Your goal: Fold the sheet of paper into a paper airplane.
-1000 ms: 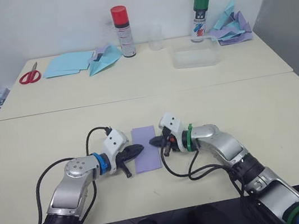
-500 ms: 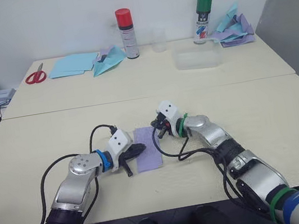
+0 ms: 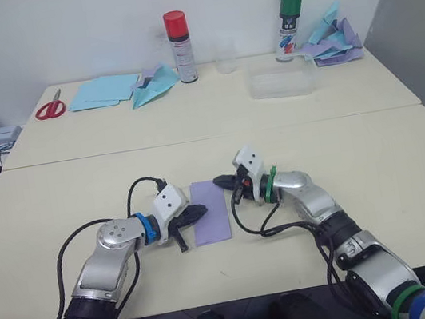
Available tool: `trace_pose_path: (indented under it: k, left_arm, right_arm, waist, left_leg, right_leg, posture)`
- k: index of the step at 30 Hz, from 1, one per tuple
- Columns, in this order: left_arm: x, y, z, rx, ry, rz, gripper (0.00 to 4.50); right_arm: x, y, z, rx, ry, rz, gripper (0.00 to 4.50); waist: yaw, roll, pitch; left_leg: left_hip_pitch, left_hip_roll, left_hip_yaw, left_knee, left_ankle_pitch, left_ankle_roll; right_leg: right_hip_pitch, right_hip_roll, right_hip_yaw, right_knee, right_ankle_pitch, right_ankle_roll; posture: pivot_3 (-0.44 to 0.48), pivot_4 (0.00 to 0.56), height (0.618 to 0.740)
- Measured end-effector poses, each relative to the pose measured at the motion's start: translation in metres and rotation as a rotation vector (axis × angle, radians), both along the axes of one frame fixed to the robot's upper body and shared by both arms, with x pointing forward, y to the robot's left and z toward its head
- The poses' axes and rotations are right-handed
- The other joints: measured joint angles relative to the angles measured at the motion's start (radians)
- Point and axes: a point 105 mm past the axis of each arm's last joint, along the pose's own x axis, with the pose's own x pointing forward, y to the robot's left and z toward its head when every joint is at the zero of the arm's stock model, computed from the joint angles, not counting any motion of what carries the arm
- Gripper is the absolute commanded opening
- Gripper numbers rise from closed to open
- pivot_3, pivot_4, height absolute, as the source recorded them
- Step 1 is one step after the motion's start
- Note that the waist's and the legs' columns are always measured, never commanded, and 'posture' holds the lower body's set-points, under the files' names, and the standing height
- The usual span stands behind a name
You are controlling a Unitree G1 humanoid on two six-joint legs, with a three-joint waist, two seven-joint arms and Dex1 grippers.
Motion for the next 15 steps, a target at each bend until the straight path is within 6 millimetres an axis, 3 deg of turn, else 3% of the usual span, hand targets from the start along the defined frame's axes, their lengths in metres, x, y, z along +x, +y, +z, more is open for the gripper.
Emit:
trace_pose_path:
  k: [8, 15]
  left_arm:
    - [-0.001, 0.000, -0.002, 0.010, 0.006, -0.008, 0.00]
    - [-0.001, 0.001, -0.006, 0.013, 0.021, -0.006, 0.00]
  right_arm:
    - [-0.020, -0.004, -0.009, -0.143, 0.022, 0.124, 0.03]
    - [-0.078, -0.014, -0.019, -0.226, 0.165, 0.393, 0.03]
  waist:
    - [0.000, 0.001, -0.003]
    - [0.000, 0.002, -0.012]
  left_leg:
    - [0.000, 0.000, 0.001, 0.000, 0.000, 0.000]
    - [0.002, 0.000, 0.000, -0.001, 0.000, 0.000]
  right_leg:
    - [0.000, 0.000, 0.001, 0.000, 0.000, 0.000]
    - [0.001, 0.001, 0.000, -0.001, -0.002, -0.002]
  posture:
    - [0.000, 0.150, 0.740]
    - [0.000, 0.150, 0.740]
